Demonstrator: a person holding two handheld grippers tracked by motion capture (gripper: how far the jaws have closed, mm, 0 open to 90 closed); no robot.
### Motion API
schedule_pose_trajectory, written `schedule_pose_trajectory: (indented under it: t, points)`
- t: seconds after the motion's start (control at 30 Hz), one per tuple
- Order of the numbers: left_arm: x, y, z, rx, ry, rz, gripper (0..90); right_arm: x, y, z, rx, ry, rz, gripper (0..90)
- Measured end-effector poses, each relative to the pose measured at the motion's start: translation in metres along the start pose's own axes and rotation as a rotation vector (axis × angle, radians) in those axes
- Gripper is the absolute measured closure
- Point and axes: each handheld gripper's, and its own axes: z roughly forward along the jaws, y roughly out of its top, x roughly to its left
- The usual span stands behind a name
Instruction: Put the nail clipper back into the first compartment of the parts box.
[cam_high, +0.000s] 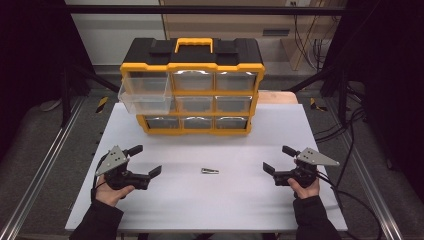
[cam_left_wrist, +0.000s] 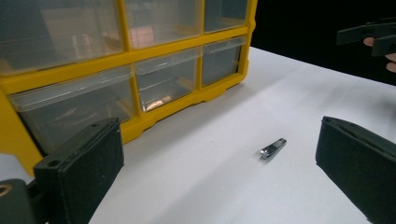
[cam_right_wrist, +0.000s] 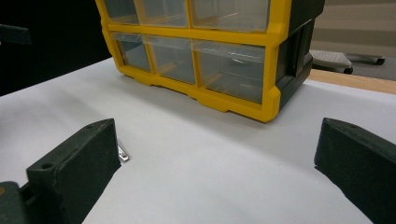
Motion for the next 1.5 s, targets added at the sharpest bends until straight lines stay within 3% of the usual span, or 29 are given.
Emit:
schedule_pose_trajectory:
  t: [0.3, 0.87, 1.5]
  points:
    - [-0.012, 0.008, 0.013, 0.016, -0.025, 0.010, 1.0, 0.000, 0.000, 0.000, 0.001, 0.000, 0.000, 0.3]
    - [-0.023, 0.021, 0.028, 0.041, -0.060, 0.032, 1.0, 0.000, -0.001, 0.001, 0.003, -0.003, -0.001, 0.3]
    - [-0.038, 0.029, 0.072, 0.108, -0.105, 0.057, 0.5, 0.000, -0.001, 0.000, 0.002, 0.000, 0.001, 0.3]
